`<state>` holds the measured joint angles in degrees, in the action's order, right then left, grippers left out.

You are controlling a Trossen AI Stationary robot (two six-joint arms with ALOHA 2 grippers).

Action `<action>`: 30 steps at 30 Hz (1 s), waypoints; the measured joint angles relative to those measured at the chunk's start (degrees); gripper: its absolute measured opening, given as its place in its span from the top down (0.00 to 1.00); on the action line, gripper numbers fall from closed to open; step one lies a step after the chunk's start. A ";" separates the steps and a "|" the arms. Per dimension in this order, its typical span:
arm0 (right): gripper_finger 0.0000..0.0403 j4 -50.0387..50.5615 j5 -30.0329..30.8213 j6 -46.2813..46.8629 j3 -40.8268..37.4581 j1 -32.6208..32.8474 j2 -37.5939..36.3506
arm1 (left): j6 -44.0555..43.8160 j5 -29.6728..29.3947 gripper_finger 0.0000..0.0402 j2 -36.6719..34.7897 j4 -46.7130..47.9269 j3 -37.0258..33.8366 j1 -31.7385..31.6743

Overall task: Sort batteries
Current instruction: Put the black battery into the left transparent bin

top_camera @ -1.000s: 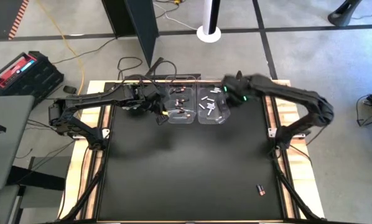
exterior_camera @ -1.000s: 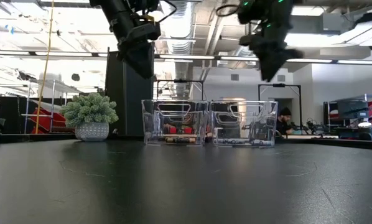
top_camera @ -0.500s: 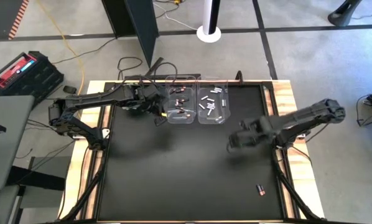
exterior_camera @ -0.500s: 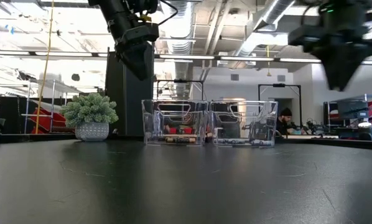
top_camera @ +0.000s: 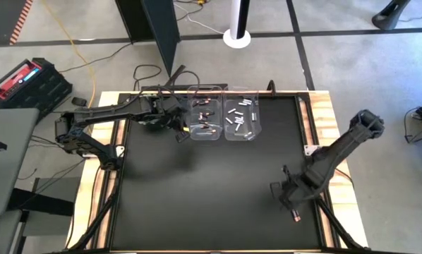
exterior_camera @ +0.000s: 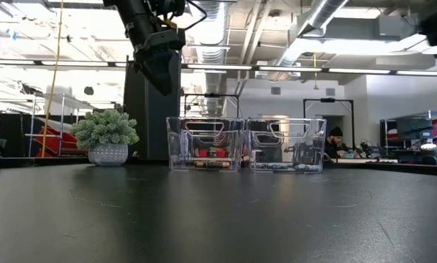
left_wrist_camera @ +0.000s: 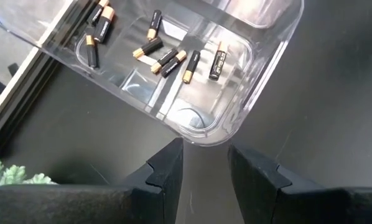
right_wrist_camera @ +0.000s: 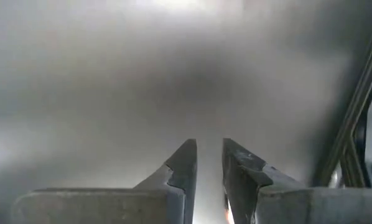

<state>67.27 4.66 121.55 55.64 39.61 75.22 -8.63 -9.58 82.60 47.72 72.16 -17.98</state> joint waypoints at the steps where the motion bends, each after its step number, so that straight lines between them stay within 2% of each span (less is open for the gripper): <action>1: 0.77 -0.49 -1.09 0.42 0.00 1.28 0.55 | -0.48 0.00 0.70 0.01 -0.02 0.00 0.01; 7: 0.77 -5.31 -4.45 3.37 0.00 7.60 4.60 | -1.72 0.00 0.70 0.00 -0.04 0.00 0.01; 15: 0.77 -14.65 -8.04 5.09 0.00 13.77 13.57 | -2.16 -0.02 0.70 0.01 -0.04 0.00 0.01; 22: 0.77 -18.08 -9.81 6.56 0.00 15.63 19.27 | -3.38 -0.04 0.70 0.01 -0.07 0.00 0.01; 30: 0.77 -17.79 -9.86 6.08 0.00 15.63 19.54 | -4.08 -0.09 0.70 0.01 -0.19 0.00 0.01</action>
<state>49.49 -5.19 127.63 55.64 55.24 94.77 -12.71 -9.67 82.61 47.53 72.16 -17.98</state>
